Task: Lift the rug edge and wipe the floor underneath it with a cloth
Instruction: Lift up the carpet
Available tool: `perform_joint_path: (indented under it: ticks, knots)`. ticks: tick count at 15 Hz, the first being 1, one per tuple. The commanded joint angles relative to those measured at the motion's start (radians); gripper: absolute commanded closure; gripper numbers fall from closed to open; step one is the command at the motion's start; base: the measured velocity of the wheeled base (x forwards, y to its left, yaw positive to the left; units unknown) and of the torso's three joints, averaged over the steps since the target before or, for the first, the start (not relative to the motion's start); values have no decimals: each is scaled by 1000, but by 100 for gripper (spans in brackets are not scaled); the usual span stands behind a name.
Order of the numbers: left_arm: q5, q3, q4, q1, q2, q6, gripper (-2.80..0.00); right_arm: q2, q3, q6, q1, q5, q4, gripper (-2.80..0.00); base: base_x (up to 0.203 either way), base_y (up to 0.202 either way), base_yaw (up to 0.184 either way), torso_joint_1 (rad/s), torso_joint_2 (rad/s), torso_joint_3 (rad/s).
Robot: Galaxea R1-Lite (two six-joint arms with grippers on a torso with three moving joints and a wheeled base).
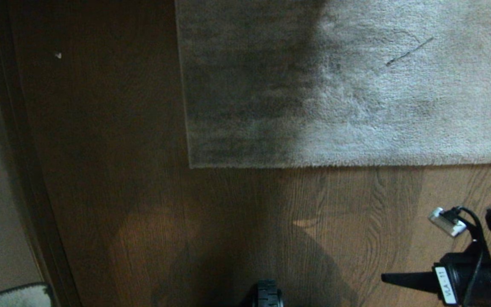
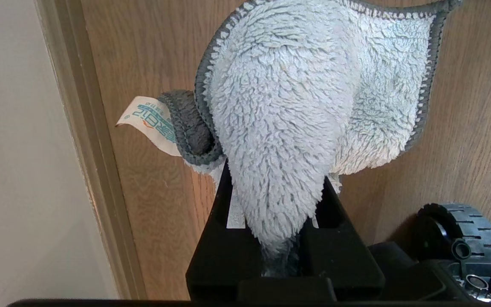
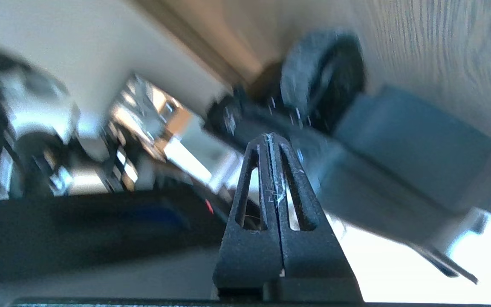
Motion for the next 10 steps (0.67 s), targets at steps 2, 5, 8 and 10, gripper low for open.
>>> perform_joint_path:
  ticks: [2, 5, 8, 10]
  knots:
    - [1, 0, -1, 0, 0, -1, 0, 156, -46, 152, 110, -143, -139, 0, 0, 0, 0, 0, 0, 0]
    - [1, 0, -1, 0, 0, -1, 0, 267, -190, 520, 341, -444, -323, 0, 0, 0, 0, 0, 0, 0]
    - [1, 0, -1, 0, 0, 0, 0, 367, -347, 637, 532, -802, -392, 0, 0, 0, 0, 0, 0, 0]
    - [1, 0, -1, 0, 0, -1, 0, 387, -443, 694, 630, -974, -398, 0, 0, 0, 0, 0, 0, 0]
